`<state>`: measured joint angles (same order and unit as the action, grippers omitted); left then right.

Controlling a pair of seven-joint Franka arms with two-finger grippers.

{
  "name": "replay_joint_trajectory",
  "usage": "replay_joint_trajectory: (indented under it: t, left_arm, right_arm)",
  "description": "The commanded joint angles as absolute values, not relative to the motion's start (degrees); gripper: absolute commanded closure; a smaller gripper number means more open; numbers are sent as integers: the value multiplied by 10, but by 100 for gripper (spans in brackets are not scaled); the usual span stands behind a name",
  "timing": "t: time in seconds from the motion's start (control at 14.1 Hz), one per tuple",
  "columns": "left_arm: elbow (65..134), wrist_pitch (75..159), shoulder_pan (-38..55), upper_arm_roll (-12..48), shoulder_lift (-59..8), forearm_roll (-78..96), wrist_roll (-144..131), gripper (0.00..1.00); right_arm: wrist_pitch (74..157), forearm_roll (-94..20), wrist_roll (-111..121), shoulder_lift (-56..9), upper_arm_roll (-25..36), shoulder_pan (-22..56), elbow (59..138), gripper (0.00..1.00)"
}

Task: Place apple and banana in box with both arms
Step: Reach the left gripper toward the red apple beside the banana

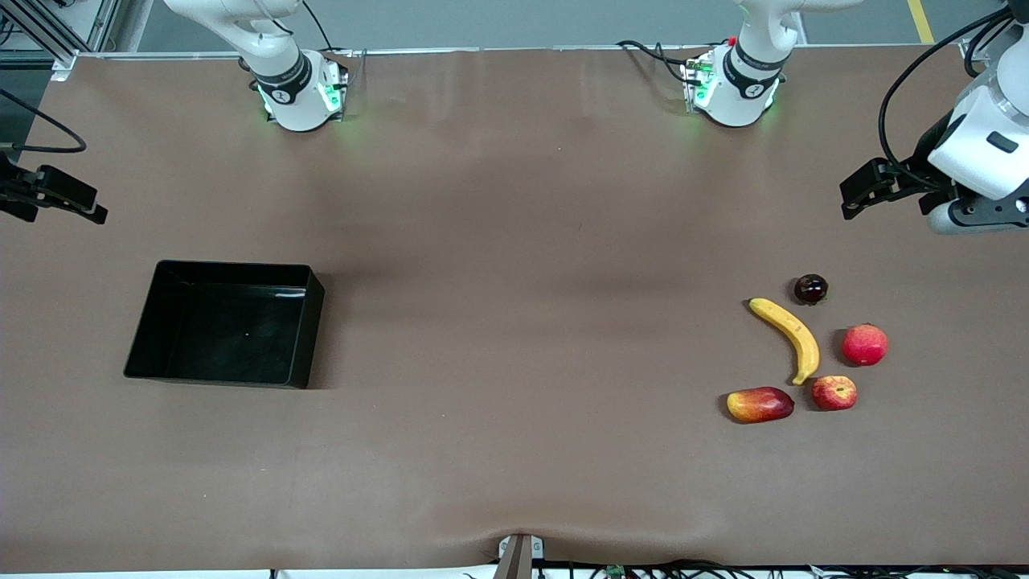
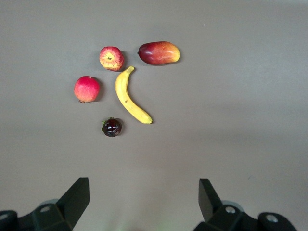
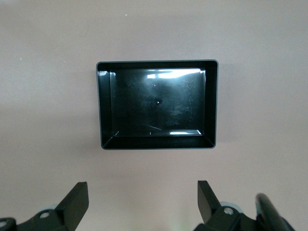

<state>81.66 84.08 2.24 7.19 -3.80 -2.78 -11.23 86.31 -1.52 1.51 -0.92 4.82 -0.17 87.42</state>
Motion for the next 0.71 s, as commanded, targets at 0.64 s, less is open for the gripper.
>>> replay_joint_trajectory:
  t: [0.64]
  left_arm:
    - [898, 963, -18, 66, -121, -40, -111, 0]
  right_arm:
    - [863, -25, 13, -25, 47, -8, 864, 0]
